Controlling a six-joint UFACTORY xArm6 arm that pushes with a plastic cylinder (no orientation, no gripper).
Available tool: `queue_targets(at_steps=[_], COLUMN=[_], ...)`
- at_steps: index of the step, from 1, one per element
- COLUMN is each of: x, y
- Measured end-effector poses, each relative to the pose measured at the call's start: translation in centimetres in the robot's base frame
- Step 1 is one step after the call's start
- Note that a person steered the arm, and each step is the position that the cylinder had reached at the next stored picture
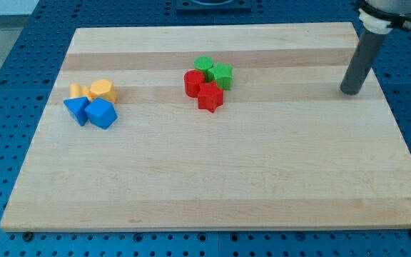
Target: Separate the group of blocks
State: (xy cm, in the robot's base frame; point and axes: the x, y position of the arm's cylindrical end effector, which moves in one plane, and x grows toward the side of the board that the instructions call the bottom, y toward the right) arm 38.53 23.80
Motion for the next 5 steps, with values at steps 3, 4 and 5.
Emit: queue_targets(at_steps=[3,4,5], x=[0.5,3.6,8.1], y=[0.5,0.3,-3.2])
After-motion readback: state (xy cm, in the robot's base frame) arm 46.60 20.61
